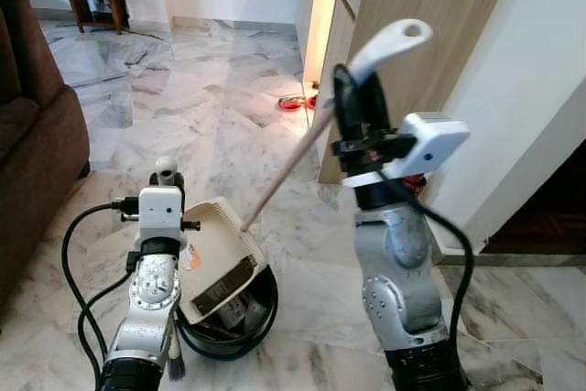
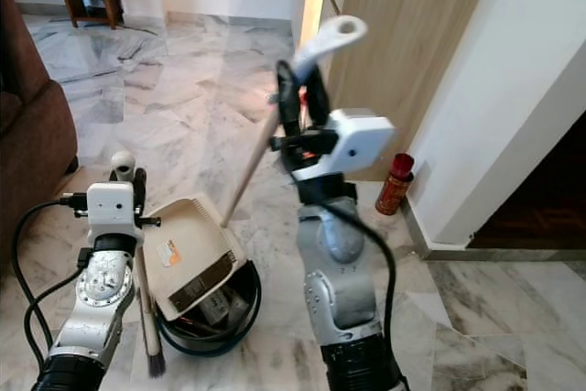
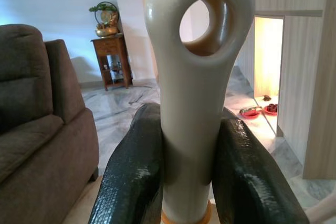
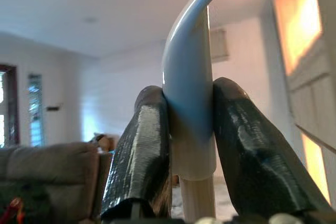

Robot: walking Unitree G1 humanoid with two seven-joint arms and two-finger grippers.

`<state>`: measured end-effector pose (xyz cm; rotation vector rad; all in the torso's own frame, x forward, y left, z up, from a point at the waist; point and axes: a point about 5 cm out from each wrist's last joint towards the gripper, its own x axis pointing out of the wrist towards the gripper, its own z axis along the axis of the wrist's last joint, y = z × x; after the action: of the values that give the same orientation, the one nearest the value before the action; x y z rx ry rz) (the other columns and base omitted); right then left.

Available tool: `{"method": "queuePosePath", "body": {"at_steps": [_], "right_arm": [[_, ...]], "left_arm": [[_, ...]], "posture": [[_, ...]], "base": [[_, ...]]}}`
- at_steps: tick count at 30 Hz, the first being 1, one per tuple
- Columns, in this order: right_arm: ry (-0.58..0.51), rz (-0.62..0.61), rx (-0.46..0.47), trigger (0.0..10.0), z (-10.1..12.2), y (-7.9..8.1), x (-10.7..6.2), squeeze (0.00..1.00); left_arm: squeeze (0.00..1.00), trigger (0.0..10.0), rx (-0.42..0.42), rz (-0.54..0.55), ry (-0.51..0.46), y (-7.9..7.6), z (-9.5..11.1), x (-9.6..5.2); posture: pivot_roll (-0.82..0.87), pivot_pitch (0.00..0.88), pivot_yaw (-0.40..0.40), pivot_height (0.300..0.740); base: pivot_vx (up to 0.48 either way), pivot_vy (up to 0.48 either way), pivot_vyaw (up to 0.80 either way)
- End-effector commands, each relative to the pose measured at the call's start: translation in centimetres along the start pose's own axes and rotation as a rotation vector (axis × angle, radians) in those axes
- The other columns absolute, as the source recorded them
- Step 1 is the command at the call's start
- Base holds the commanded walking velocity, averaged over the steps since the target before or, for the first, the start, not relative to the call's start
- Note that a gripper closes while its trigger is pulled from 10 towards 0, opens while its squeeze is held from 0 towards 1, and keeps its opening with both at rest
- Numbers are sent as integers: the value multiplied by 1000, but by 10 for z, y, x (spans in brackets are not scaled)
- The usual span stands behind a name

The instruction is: Sweep floor

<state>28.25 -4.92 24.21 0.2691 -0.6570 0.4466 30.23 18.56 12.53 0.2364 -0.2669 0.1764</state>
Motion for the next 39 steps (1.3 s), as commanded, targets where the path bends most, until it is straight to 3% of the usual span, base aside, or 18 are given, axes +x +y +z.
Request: {"method": "queuePosePath", "body": {"at_steps": [1,4,10,19,29,34,39], "right_arm": [[-138,49,-36,10000,25,8,6,0],[-159,116,-70,10000,28,23,7,0],[-192,153,-63,10000,33,37,8,0],[-301,99,-113,10000,54,41,12,0],[-334,138,-174,10000,59,50,11,0],[-339,128,-178,10000,60,49,11,0],[-355,129,-239,10000,62,48,10,0]], "left_arm": [[0,10000,-15,-7,-64,-3,12,3],[0,10000,-16,-8,-64,-3,12,3],[0,10000,-15,-7,-67,-2,12,3],[0,10000,-13,-9,-72,-2,13,3],[0,10000,-16,-7,-74,-2,13,3],[0,10000,-17,-5,-75,-2,13,3],[0,10000,-18,-4,-76,-3,13,3]], "posture": [[165,0,-94,740],[166,0,-94,740],[165,0,-96,740],[166,0,-102,740],[168,0,-102,740],[169,0,-104,740],[167,0,-103,740]], "base": [[0,0,0],[0,0,0],[0,0,0],[0,0,0],[0,0,0],[0,0,0],[0,0,0]]}}
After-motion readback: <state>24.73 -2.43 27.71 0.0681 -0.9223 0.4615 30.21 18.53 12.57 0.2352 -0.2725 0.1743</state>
